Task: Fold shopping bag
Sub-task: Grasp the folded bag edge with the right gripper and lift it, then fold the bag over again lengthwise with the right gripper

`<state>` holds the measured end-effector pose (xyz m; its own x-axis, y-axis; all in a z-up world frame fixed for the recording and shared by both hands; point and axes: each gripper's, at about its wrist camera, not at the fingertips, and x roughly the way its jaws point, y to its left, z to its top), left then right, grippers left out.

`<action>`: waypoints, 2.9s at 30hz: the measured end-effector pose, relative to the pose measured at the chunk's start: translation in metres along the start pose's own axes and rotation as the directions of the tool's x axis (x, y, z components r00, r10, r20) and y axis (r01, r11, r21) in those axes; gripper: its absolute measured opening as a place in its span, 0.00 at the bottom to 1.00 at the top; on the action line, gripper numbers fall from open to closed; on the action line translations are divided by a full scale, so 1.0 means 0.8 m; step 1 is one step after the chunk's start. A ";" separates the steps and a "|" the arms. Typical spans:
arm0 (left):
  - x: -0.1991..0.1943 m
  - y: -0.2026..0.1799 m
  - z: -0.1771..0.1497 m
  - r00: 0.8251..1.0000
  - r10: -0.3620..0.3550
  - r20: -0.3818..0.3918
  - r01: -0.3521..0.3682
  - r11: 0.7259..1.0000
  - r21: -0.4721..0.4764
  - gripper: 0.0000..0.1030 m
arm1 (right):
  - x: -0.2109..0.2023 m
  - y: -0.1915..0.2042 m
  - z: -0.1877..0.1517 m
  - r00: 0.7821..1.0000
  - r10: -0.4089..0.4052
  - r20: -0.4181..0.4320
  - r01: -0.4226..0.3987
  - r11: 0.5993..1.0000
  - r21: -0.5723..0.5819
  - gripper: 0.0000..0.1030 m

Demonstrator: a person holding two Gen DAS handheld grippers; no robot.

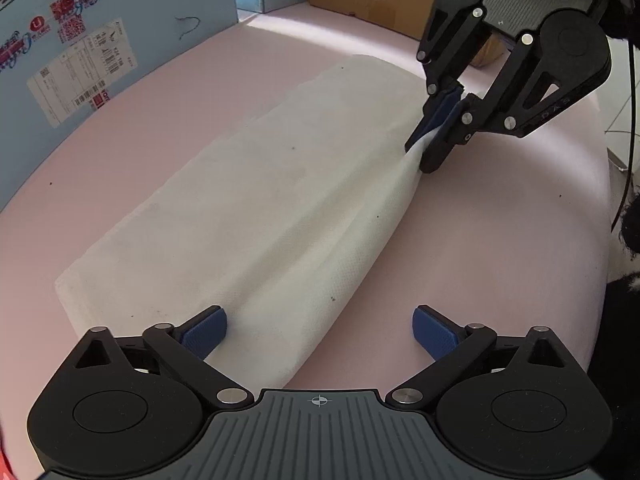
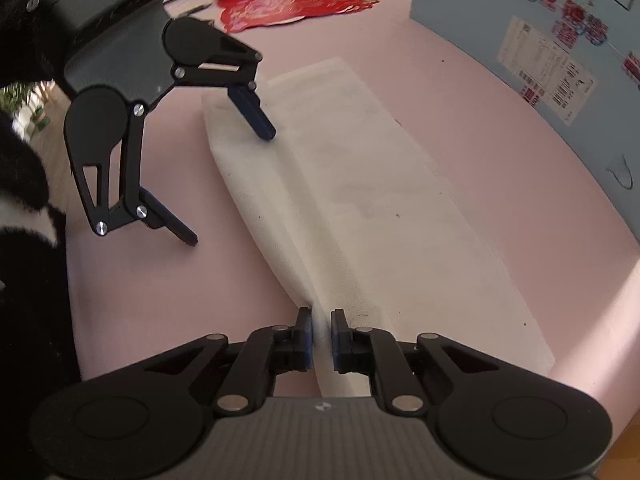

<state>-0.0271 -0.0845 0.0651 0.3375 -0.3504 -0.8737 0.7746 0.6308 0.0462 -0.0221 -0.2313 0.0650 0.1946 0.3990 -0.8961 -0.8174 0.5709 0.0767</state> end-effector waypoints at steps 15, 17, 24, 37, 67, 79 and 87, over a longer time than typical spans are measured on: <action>-0.012 0.004 -0.007 0.999 0.037 -0.008 -0.037 0.999 -0.008 0.25 | -0.022 -0.009 -0.049 0.980 0.067 0.188 -0.118 0.954 0.276 0.08; -0.016 -0.006 -0.014 0.999 0.026 -0.022 -0.026 1.000 -0.011 0.25 | -0.025 0.000 -0.053 0.979 0.078 0.186 -0.128 0.955 0.269 0.08; -0.027 -0.017 -0.035 0.996 -0.083 -0.045 0.078 0.993 -0.092 0.25 | -0.036 0.021 -0.076 0.966 0.158 0.205 -0.216 0.928 0.302 0.08; 0.010 0.057 -0.060 0.937 -0.350 0.009 0.322 0.854 -0.409 0.25 | -0.039 -0.001 -0.079 0.973 0.121 0.195 -0.186 0.914 0.360 0.42; 0.004 0.099 -0.142 0.985 -0.119 0.129 0.175 0.688 -0.704 0.31 | -0.041 -0.076 -0.136 0.978 -0.005 0.209 -0.152 0.669 0.728 0.19; -0.003 0.041 -0.134 0.960 0.260 -0.102 -0.278 0.863 -0.422 0.72 | -0.024 -0.003 -0.079 0.944 -0.330 0.023 0.275 0.821 0.500 0.23; -0.057 -0.017 -0.079 0.875 0.462 0.147 -0.395 0.855 -0.336 0.72 | -0.025 0.004 -0.078 0.939 -0.343 0.019 0.296 0.835 0.463 0.23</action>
<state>-0.0868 -0.0335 0.0738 0.7314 -0.1172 -0.6718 0.3493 0.9104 0.2215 -0.0624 -0.2824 0.0559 0.4734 0.1927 -0.8595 -0.3742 0.9274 0.0019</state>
